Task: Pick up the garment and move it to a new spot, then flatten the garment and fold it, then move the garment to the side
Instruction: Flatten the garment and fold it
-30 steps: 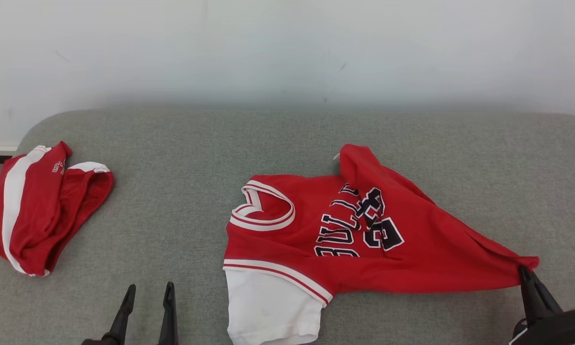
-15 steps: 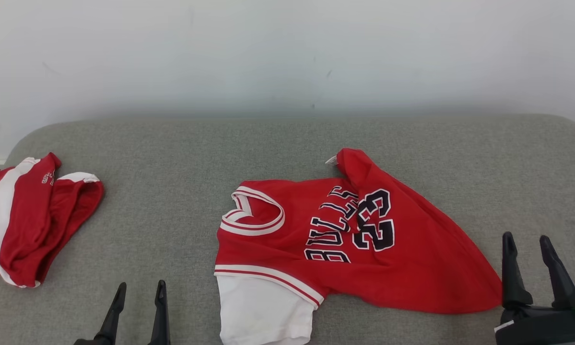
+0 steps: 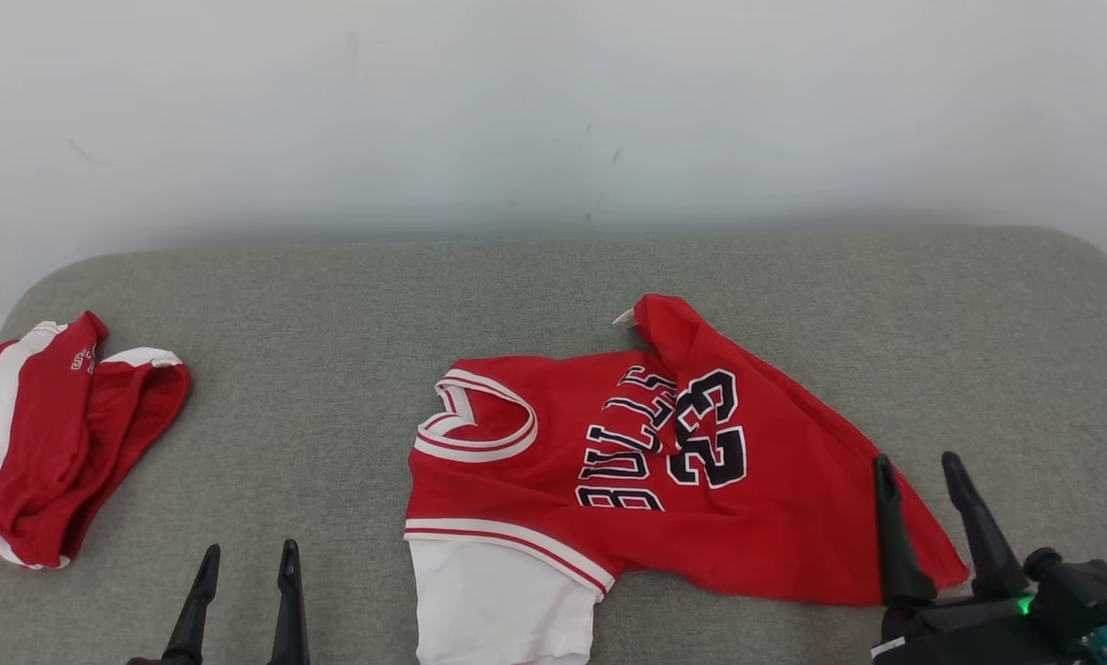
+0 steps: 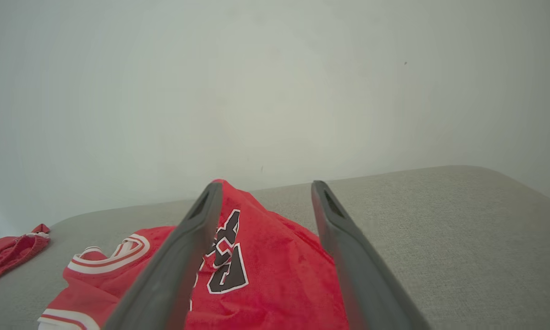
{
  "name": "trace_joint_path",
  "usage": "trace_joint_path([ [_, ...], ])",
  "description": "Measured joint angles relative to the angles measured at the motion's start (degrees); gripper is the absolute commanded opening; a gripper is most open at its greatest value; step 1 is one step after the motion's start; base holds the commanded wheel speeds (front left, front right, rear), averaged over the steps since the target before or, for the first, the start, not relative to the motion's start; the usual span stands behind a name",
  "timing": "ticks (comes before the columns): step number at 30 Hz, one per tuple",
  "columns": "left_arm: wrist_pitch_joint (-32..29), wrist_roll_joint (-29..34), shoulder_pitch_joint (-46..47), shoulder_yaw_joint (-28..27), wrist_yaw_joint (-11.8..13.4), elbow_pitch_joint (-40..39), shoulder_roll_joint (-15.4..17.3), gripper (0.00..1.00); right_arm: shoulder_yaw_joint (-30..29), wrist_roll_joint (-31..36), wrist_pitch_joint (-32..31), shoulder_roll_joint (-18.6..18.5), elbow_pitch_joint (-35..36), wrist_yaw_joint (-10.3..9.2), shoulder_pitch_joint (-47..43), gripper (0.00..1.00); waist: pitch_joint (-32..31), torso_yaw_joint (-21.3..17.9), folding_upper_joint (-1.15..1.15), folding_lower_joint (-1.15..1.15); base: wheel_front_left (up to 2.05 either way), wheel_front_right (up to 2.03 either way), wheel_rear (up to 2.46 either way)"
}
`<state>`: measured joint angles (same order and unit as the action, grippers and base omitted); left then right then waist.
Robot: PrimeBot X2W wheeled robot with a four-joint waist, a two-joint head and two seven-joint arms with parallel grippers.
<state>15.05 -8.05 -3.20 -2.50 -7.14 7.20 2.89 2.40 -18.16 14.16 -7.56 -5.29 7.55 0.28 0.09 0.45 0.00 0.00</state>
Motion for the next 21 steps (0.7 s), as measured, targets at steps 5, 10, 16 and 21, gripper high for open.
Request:
trace_joint_path([
  [5,0.0,1.0,0.3,-0.3,0.0,-0.1,0.0,1.0,1.7,0.0,0.6,0.3,-3.0,0.0,0.9,1.0,-0.1,0.4,0.0,0.0,0.0,0.0,0.0],
  [10,0.0,1.4,0.6,-0.9,-0.3,-0.3,0.4,1.0,2.1,0.3,0.8,0.8,-4.2,0.0,1.2,1.0,-0.1,0.7,0.0,0.0,0.0,0.0,0.0],
  [16,0.0,1.4,0.6,-1.1,-0.3,-0.4,0.7,1.0,1.5,1.3,0.8,1.2,-3.3,0.0,1.0,1.0,-0.1,1.2,0.0,0.0,0.0,0.0,0.0],
  [21,0.0,1.4,0.5,-1.2,-0.4,-0.4,0.8,1.0,1.3,1.6,0.9,1.2,-2.9,0.0,0.8,1.0,-0.1,1.2,0.0,0.0,0.0,0.0,0.0],
])
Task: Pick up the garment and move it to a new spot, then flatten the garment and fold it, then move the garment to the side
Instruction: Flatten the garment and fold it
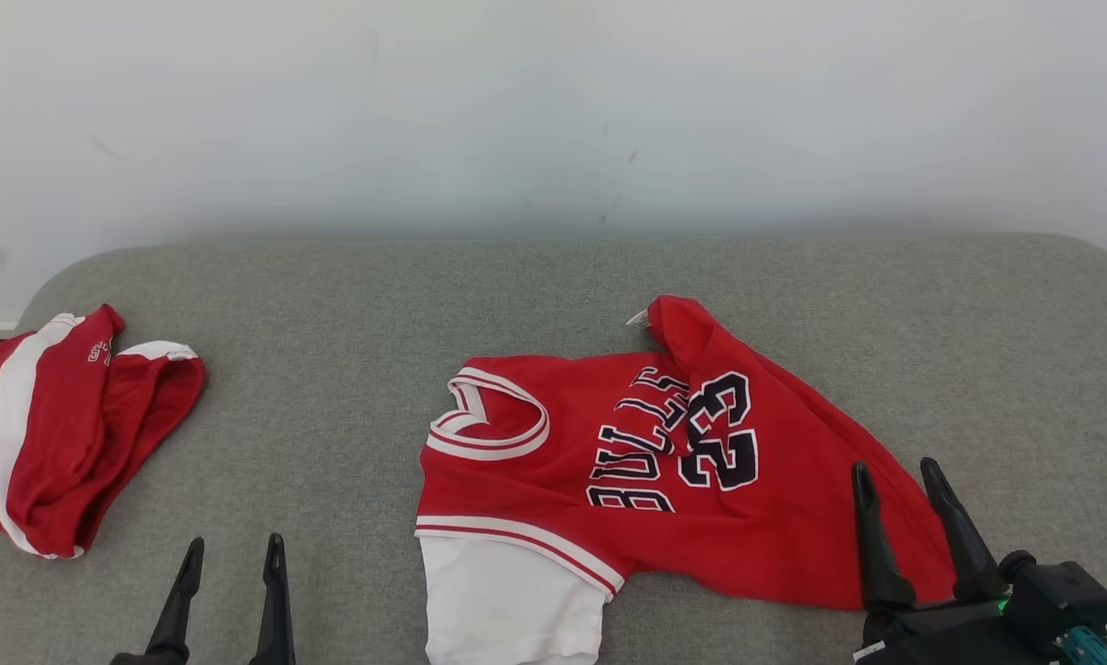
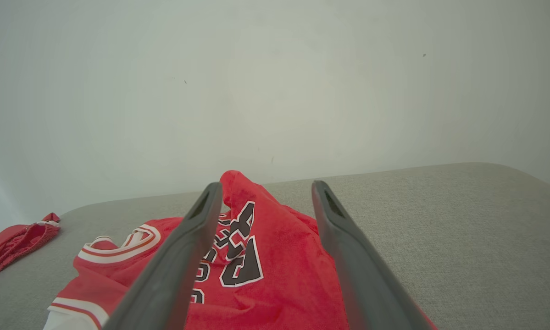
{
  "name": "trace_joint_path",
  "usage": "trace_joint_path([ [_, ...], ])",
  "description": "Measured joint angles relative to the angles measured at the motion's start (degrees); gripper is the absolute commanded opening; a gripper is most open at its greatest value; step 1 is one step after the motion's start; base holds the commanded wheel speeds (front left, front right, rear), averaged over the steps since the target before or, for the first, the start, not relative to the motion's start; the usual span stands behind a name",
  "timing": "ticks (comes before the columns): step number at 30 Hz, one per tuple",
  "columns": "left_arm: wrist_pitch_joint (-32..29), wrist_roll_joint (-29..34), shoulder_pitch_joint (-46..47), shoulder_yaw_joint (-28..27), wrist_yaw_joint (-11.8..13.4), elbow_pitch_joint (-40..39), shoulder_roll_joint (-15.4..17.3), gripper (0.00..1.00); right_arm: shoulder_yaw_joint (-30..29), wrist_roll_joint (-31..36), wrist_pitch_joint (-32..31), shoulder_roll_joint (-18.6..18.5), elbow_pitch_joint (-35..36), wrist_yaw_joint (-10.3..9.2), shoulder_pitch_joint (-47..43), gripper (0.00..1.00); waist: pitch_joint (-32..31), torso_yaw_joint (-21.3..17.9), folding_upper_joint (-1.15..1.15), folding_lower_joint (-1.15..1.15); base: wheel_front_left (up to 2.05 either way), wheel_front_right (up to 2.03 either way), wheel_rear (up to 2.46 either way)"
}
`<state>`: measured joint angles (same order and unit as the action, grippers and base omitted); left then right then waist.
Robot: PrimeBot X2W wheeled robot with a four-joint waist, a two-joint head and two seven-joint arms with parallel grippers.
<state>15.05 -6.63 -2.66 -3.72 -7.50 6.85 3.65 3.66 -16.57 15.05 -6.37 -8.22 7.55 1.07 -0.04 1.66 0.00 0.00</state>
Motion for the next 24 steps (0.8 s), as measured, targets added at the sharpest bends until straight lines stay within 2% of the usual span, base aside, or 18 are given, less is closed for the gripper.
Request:
trace_joint_path([
  [24,0.0,0.1,-0.6,0.5,0.0,0.1,0.0,1.0,1.0,0.6,0.1,-0.3,0.4,0.0,-0.6,1.0,-0.5,-0.3,0.0,0.0,0.0,0.0,0.0],
])
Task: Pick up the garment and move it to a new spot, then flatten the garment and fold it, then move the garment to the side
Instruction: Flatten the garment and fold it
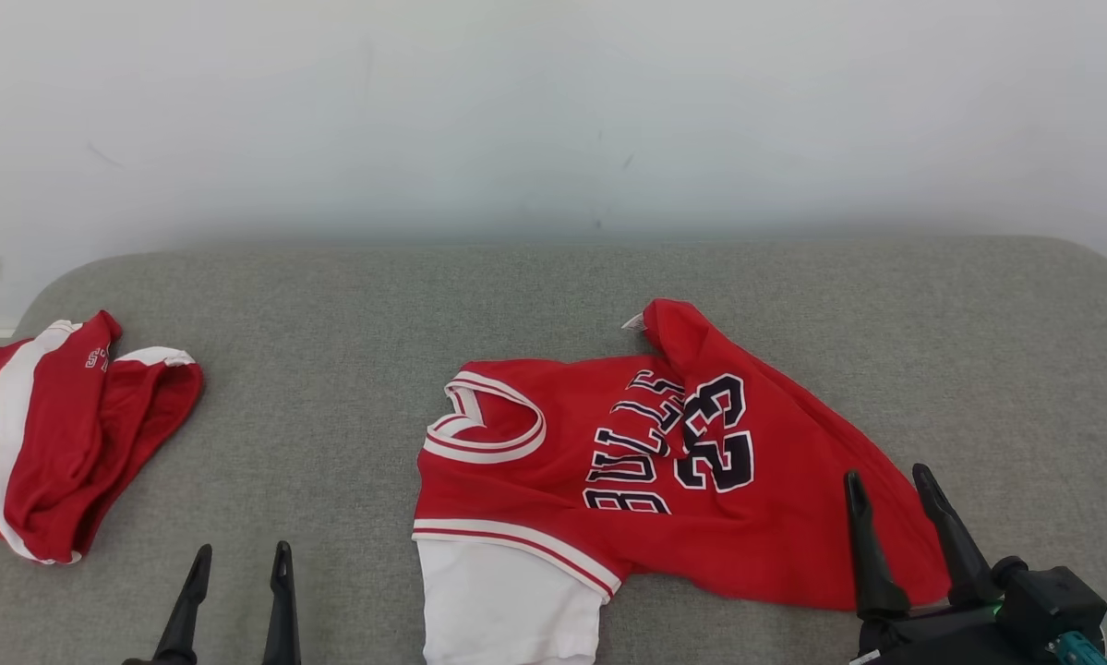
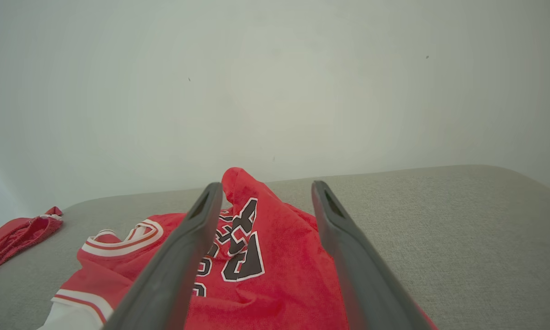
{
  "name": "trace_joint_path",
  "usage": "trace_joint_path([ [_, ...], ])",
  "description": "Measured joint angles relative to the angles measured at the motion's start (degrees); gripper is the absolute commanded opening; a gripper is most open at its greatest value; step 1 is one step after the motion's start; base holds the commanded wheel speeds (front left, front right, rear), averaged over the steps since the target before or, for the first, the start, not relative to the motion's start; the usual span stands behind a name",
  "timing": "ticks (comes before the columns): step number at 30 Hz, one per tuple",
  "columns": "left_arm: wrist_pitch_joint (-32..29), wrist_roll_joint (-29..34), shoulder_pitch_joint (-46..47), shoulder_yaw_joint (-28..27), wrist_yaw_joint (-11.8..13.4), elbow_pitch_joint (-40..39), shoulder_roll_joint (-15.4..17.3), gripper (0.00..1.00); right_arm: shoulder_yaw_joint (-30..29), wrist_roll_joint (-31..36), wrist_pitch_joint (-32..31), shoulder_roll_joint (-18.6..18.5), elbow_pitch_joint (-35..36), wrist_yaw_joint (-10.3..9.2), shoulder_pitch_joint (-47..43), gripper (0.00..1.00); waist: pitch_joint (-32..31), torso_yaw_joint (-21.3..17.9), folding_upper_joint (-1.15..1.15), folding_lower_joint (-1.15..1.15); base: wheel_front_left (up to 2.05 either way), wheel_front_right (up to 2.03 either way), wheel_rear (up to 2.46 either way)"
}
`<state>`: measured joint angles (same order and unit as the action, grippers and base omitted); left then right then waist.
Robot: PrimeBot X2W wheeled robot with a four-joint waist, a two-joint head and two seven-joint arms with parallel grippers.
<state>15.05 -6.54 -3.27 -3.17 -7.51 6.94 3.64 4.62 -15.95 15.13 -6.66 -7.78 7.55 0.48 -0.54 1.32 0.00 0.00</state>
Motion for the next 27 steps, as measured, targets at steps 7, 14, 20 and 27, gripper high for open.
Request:
trace_joint_path([
  [7,0.0,-0.3,-0.1,4.2,0.0,1.6,0.5,1.0,-0.7,0.7,0.0,-2.2,-4.1,0.0,0.3,1.0,0.2,-0.5,0.0,0.0,0.0,0.0,0.0],
  [14,0.0,-2.8,1.4,11.6,0.0,7.8,1.9,1.0,-1.1,1.5,-1.4,-5.4,-11.8,0.0,4.1,1.0,1.4,-1.0,0.0,0.0,0.0,0.0,0.0],
  [20,0.0,-4.9,4.2,17.7,0.0,14.9,2.9,1.0,-2.1,1.9,-2.8,-7.3,-19.5,0.0,7.8,1.0,3.2,-1.5,0.0,0.0,0.0,0.0,0.0],
  [27,0.0,-7.2,6.4,22.1,0.0,19.1,3.3,1.0,-2.9,1.7,-3.5,-8.5,-28.4,0.0,10.7,1.0,4.7,-1.5,0.0,0.0,0.0,0.0,0.0],
])
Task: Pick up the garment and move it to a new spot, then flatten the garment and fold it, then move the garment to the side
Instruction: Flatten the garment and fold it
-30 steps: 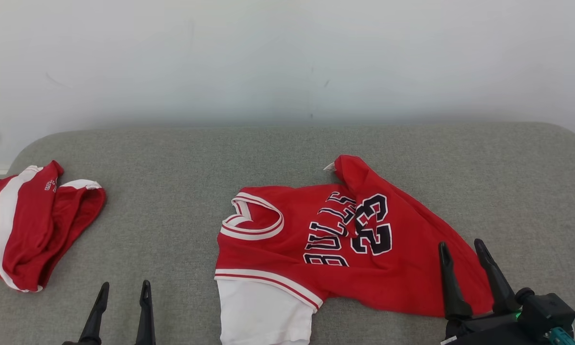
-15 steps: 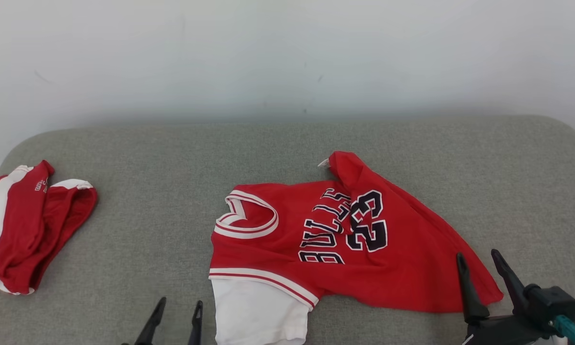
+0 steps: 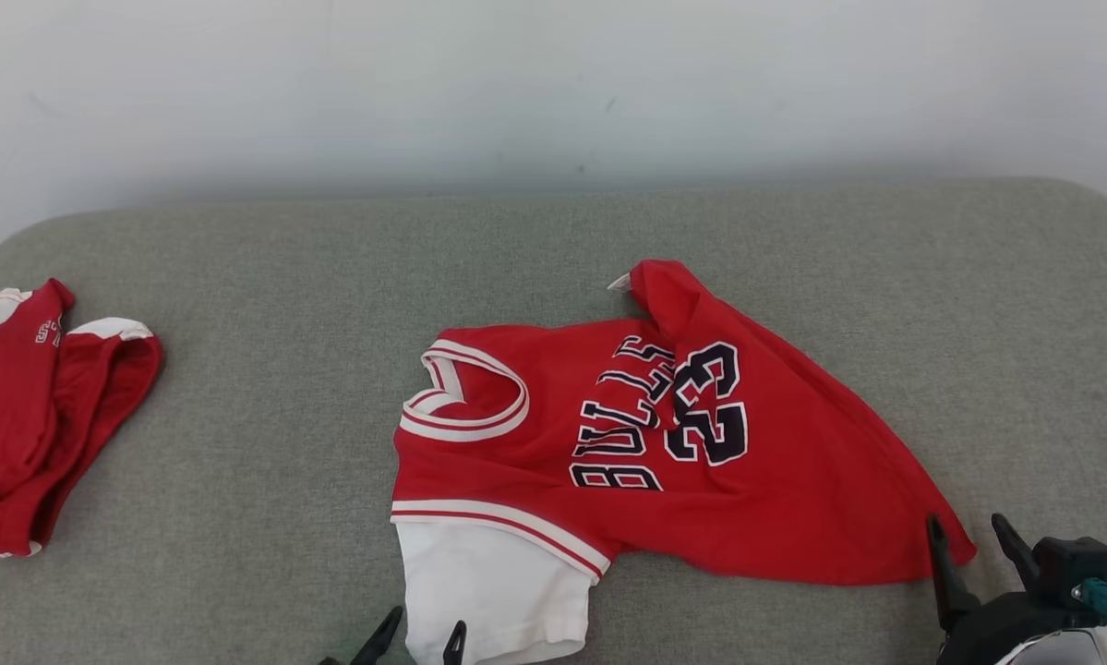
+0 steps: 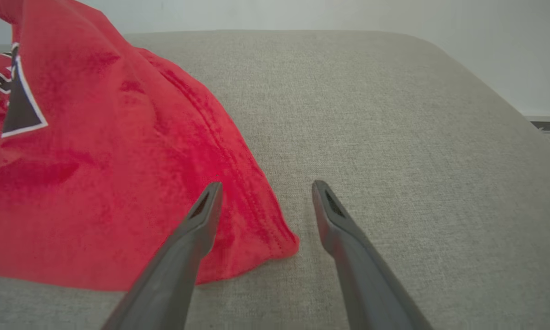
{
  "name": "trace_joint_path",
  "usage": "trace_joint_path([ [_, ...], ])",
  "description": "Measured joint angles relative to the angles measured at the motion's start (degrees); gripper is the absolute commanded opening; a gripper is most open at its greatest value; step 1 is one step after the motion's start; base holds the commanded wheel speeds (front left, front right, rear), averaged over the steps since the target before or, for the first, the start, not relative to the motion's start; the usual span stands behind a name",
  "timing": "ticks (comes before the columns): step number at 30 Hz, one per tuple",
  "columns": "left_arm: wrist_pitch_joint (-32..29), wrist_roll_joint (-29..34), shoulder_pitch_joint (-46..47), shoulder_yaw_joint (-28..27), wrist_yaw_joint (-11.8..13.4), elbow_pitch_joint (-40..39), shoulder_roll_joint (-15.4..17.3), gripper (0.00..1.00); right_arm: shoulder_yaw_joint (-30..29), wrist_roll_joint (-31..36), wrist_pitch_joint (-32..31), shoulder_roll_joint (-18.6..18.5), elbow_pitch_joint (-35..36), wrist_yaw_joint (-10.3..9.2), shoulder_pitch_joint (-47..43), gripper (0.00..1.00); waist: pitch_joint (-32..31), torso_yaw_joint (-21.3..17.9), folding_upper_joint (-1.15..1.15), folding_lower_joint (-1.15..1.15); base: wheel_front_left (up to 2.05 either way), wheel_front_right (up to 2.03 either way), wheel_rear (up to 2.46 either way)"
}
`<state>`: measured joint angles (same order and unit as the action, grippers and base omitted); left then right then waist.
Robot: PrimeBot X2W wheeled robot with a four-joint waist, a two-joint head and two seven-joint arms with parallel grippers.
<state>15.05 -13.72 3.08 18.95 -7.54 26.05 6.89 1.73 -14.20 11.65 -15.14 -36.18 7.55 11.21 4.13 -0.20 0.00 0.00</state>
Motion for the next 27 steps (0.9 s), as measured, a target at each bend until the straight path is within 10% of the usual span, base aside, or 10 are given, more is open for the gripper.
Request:
trace_joint_path([
  [11,0.0,-2.9,3.5,3.6,0.0,6.2,0.2,1.0,1.0,-1.3,1.0,0.8,-14.2,0.0,5.8,1.0,2.3,0.0,0.0,0.0,0.0,0.0,0.0],
  [12,0.0,-3.5,3.7,4.2,0.0,6.7,0.1,1.0,1.3,-2.0,1.0,1.0,-14.9,0.0,6.3,0.32,2.3,0.0,0.0,0.0,0.0,0.0,0.0],
  [13,0.0,-4.0,4.0,4.7,0.0,7.2,0.0,0.95,1.8,-2.7,1.1,1.1,-15.4,0.0,6.7,0.0,2.3,-0.1,0.0,0.0,0.0,0.0,0.0],
  [14,0.0,-4.4,4.2,5.0,0.0,7.8,-0.1,0.37,2.4,-3.3,1.3,1.3,-15.8,0.0,6.9,0.0,2.3,-0.1,0.0,0.0,0.0,0.0,0.0],
  [15,0.0,-4.9,4.3,5.5,0.0,8.5,-0.2,0.04,2.9,-3.9,1.3,1.5,-16.2,0.0,7.2,0.0,2.2,-0.2,0.0,0.0,0.0,0.0,0.0],
  [27,0.0,-9.1,5.9,3.3,0.0,4.1,3.0,0.0,17.6,-12.2,2.2,2.1,-7.6,-0.09,6.5,0.0,0.6,-0.8,0.0,0.0,0.0,0.0,0.0],
])
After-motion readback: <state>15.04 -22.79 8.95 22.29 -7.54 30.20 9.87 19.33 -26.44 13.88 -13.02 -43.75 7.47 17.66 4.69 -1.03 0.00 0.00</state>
